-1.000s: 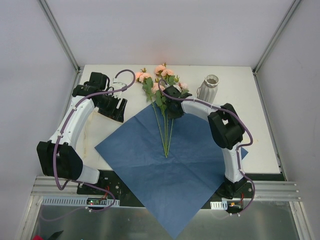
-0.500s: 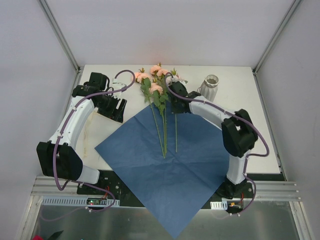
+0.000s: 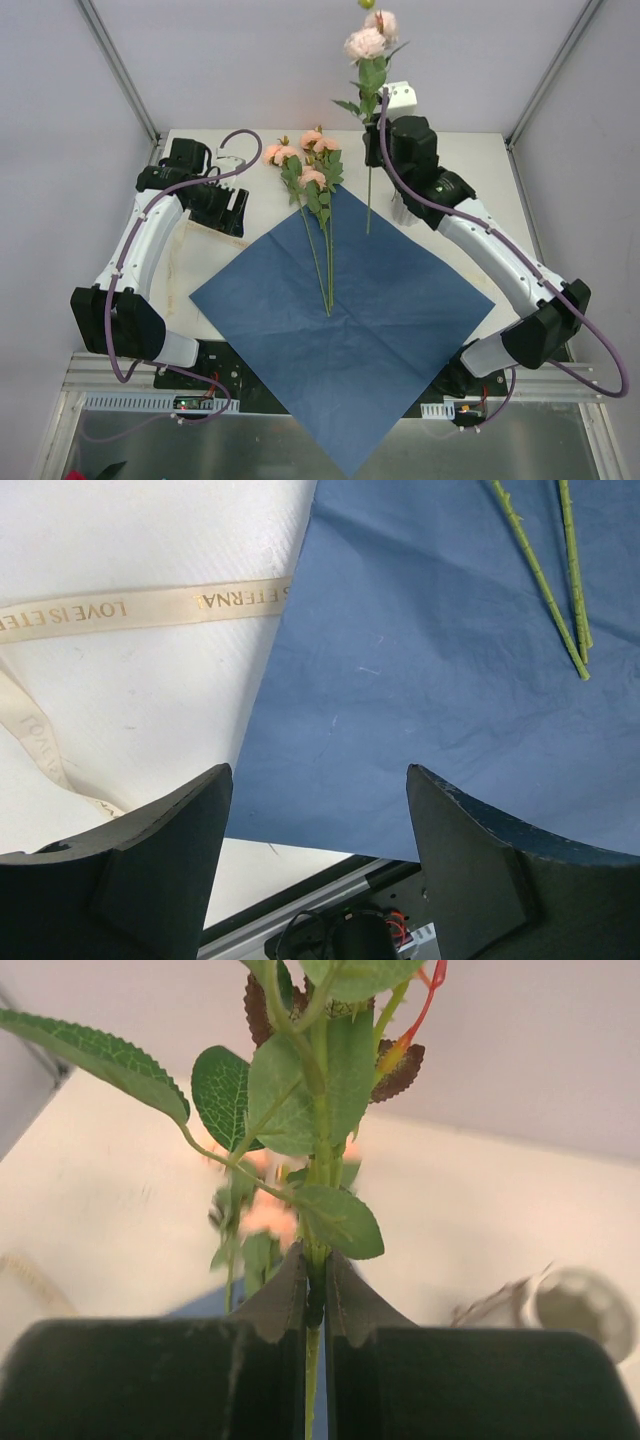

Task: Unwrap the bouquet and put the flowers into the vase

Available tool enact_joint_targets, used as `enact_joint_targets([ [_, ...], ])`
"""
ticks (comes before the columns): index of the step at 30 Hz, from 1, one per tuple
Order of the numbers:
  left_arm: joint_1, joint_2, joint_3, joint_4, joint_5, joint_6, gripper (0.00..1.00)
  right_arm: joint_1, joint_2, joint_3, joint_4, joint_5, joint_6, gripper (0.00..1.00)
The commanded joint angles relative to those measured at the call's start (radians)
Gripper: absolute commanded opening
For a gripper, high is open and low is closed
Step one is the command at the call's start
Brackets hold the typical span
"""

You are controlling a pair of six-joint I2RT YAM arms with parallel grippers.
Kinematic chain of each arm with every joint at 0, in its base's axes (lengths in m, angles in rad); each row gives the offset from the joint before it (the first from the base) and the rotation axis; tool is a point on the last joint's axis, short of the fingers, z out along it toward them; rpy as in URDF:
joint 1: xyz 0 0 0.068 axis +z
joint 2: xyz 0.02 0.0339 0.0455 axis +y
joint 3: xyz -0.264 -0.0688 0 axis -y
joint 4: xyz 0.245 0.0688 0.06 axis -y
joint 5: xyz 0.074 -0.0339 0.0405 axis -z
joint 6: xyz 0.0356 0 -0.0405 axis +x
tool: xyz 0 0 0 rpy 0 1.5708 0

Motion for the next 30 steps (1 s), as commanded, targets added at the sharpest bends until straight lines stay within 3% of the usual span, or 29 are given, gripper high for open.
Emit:
enact_joint_targets([
  [1,0.014,-0.011,0.039,-0.024,0.012,-0.023,0.70,-0.039,-0.051,0.096,0.270,0.067,-0.293,0.01],
  [13,0.022,-0.031,0.037,-0.024,0.059,-0.001,0.70,-0.318,-0.021,0.136,0.540,-0.007,-0.287,0.01],
  [19,0.022,-0.031,0.041,-0.022,0.055,0.009,0.70,-0.355,0.014,0.125,0.590,-0.002,-0.290,0.01],
  [30,0.023,-0.045,0.011,-0.022,0.035,0.035,0.71,-0.359,0.031,-0.048,0.664,0.007,-0.313,0.01],
])
